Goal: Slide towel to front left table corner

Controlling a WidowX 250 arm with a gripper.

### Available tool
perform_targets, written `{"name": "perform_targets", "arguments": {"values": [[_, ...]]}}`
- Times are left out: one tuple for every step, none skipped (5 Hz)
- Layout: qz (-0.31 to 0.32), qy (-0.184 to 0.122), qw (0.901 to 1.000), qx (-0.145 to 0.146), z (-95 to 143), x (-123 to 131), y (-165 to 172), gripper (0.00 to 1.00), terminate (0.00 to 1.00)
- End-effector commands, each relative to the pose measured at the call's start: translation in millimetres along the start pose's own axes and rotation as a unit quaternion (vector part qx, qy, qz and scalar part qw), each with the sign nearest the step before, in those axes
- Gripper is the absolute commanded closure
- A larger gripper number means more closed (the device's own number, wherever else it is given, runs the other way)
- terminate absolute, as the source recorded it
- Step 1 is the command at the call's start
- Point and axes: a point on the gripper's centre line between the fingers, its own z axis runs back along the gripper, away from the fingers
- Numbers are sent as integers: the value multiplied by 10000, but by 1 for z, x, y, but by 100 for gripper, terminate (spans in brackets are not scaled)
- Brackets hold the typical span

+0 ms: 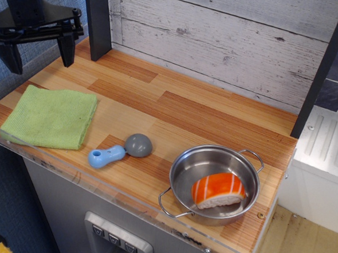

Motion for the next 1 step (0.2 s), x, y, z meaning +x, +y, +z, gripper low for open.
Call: {"name": "perform_targets", "arguments": {"values": [[51,-143,9999,-46,9,1,2,0,100]]}}
